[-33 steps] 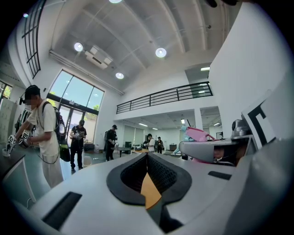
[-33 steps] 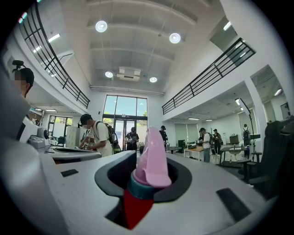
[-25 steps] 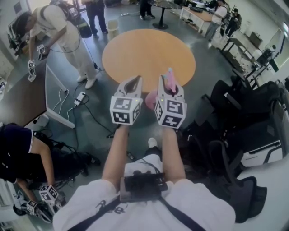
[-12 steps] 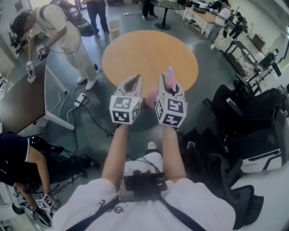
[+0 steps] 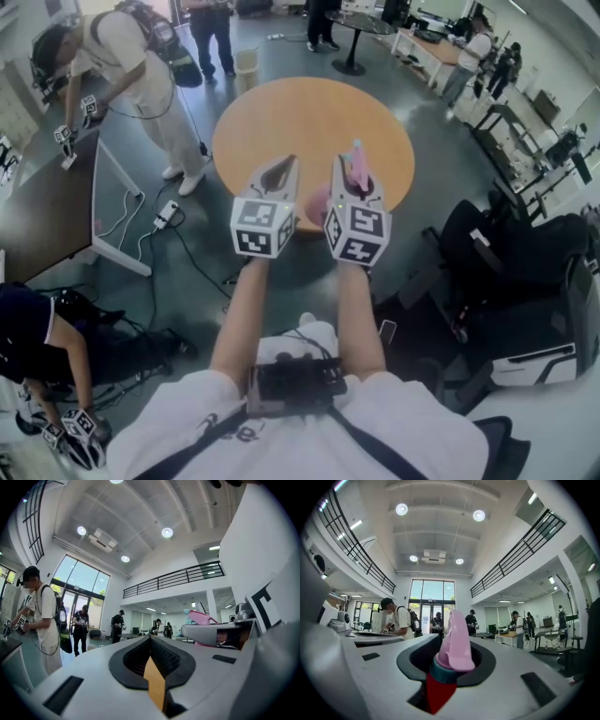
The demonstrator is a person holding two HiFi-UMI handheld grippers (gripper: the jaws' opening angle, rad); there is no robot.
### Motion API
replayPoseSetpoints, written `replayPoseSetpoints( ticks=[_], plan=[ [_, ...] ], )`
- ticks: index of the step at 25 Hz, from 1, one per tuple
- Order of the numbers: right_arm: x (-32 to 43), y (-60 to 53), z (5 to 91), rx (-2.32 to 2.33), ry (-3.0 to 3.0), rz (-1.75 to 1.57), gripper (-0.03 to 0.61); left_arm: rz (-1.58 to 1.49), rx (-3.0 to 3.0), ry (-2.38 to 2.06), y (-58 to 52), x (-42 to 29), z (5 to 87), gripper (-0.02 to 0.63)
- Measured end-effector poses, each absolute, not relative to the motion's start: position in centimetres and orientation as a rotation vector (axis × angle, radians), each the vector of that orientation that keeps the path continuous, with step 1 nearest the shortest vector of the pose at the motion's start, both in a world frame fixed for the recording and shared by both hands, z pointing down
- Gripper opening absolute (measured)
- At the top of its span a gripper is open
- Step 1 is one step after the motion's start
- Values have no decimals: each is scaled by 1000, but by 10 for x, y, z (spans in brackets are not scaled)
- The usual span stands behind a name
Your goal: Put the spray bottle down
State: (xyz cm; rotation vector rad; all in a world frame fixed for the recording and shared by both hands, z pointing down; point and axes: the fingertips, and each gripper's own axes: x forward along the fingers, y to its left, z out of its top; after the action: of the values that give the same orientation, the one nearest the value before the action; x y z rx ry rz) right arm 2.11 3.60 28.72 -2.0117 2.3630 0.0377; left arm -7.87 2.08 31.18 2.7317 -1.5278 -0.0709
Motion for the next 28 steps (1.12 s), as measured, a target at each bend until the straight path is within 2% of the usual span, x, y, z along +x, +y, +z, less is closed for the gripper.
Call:
replayPoseSetpoints(
  ticks=[22,28],
  plan=[
    [135,-91,270,-1943,2374,97,123,-154,2728,-1615,-112,27,285,13],
    [130,-120,291,-1916,2413,17,123,-95,2671,-1650,-138,18,305,12]
  ],
)
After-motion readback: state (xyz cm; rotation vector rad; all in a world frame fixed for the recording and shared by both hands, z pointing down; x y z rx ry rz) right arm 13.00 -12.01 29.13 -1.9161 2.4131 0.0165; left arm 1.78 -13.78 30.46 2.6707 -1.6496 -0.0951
